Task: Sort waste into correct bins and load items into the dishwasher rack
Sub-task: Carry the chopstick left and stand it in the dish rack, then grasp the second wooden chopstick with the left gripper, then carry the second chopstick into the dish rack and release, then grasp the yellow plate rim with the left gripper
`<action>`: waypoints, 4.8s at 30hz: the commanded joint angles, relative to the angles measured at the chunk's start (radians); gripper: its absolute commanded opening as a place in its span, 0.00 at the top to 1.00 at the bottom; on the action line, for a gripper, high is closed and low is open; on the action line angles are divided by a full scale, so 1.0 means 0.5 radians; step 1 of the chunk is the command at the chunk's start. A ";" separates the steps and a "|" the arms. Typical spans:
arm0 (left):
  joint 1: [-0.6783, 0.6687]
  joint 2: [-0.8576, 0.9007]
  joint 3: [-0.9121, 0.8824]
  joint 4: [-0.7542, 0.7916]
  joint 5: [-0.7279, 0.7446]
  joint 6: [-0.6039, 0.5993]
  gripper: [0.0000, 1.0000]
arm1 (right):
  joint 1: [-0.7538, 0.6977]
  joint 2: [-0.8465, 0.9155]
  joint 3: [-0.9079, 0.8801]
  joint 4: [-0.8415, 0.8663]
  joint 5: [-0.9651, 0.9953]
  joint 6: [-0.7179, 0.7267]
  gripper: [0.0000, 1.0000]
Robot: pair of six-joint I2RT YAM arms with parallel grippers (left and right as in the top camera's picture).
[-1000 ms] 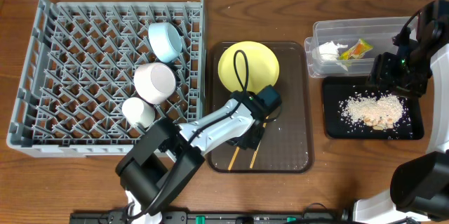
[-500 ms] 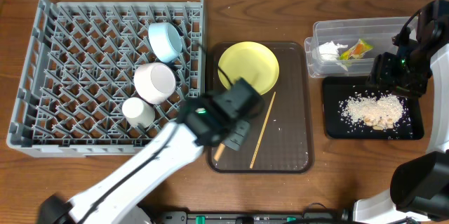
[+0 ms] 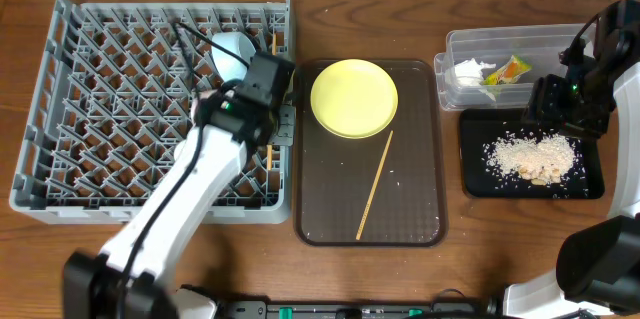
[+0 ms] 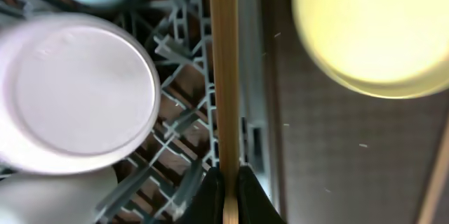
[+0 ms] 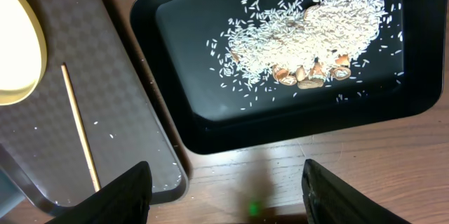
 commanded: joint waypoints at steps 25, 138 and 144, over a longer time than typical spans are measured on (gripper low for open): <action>-0.446 -0.028 -0.024 0.080 0.466 -0.024 0.34 | -0.006 -0.053 0.002 0.009 -0.017 -0.034 0.33; -0.695 0.835 0.060 1.135 0.072 0.678 0.27 | -0.005 -0.053 0.002 0.001 -0.018 -0.034 0.20; -0.694 0.961 0.060 1.169 0.072 0.678 0.32 | -0.005 -0.053 0.002 -0.004 -0.018 -0.034 0.20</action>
